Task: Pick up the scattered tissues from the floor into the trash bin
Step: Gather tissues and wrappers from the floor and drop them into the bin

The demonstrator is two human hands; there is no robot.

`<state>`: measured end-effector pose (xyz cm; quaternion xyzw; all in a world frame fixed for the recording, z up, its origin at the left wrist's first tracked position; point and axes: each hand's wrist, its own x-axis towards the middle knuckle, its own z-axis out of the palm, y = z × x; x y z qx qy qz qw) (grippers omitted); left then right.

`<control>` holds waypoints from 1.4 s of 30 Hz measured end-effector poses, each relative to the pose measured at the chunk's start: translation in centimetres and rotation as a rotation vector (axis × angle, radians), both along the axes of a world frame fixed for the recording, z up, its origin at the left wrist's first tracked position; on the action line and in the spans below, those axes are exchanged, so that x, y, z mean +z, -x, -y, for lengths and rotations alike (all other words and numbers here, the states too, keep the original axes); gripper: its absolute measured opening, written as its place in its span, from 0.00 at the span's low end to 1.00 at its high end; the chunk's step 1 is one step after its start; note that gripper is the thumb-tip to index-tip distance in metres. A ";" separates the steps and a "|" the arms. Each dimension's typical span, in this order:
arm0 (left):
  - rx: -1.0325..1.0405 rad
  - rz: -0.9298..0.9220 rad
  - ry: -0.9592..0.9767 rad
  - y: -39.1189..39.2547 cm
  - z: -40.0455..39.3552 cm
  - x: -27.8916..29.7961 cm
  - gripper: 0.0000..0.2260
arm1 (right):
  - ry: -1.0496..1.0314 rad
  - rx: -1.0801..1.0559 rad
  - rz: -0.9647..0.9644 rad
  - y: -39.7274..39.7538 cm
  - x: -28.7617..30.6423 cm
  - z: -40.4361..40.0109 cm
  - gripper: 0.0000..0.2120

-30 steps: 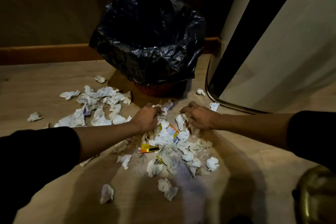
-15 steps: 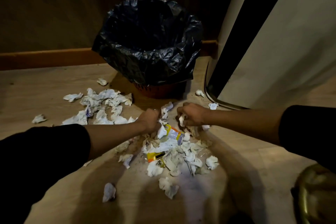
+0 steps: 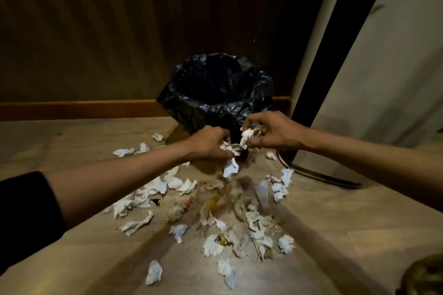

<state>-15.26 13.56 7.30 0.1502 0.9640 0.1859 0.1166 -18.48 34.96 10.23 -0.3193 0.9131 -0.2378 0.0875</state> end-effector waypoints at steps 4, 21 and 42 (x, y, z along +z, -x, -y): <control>-0.028 -0.026 0.022 -0.4 1.0 6.1 0.11 | 0.135 -0.034 0.001 0.1 5.0 0.5 0.10; 0.734 -0.287 -0.950 10.9 5.4 12.4 0.05 | 0.803 -0.552 0.308 10.6 6.8 6.5 0.11; -0.067 -0.555 -0.287 2.5 1.1 2.3 0.15 | 0.337 -0.297 0.034 1.9 -2.4 -0.6 0.05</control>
